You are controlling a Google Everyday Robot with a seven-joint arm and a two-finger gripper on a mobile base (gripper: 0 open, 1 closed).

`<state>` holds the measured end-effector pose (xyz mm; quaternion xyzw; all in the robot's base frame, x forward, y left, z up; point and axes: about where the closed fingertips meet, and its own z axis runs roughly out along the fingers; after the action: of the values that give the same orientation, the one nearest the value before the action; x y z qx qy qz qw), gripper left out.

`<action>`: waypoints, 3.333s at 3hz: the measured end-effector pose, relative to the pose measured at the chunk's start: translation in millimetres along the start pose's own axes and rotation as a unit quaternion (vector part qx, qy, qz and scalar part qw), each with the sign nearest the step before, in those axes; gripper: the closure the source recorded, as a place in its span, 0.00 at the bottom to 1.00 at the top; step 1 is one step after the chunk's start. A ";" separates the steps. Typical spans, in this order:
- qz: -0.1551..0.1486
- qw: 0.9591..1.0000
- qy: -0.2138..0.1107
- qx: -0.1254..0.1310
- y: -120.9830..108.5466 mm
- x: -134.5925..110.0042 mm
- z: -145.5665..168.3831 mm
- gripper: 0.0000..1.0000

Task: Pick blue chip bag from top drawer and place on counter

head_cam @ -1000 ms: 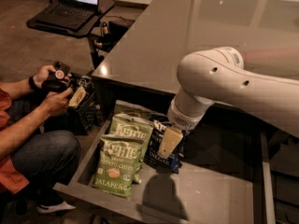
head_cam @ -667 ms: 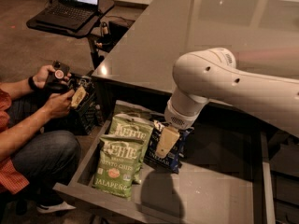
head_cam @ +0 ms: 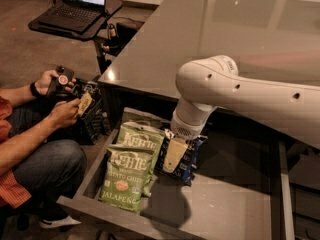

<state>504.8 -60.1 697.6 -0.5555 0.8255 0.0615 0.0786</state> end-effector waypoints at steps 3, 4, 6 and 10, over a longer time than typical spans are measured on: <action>-0.020 1.000 0.006 -0.001 0.5 -2.0 9.0 0.63; -0.020 1.000 0.006 -0.001 0.5 -2.0 9.0 0.87; 0.027 1.000 -0.002 -0.010 3.6 20.3 -20.7 1.00; 0.062 0.997 -0.043 -0.011 14.9 42.2 -76.5 1.00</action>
Offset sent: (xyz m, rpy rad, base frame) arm 0.0008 0.0033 -0.0074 -0.0119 -0.0006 0.0345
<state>470.7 -107.2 764.4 -0.5012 0.8534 0.0988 0.1041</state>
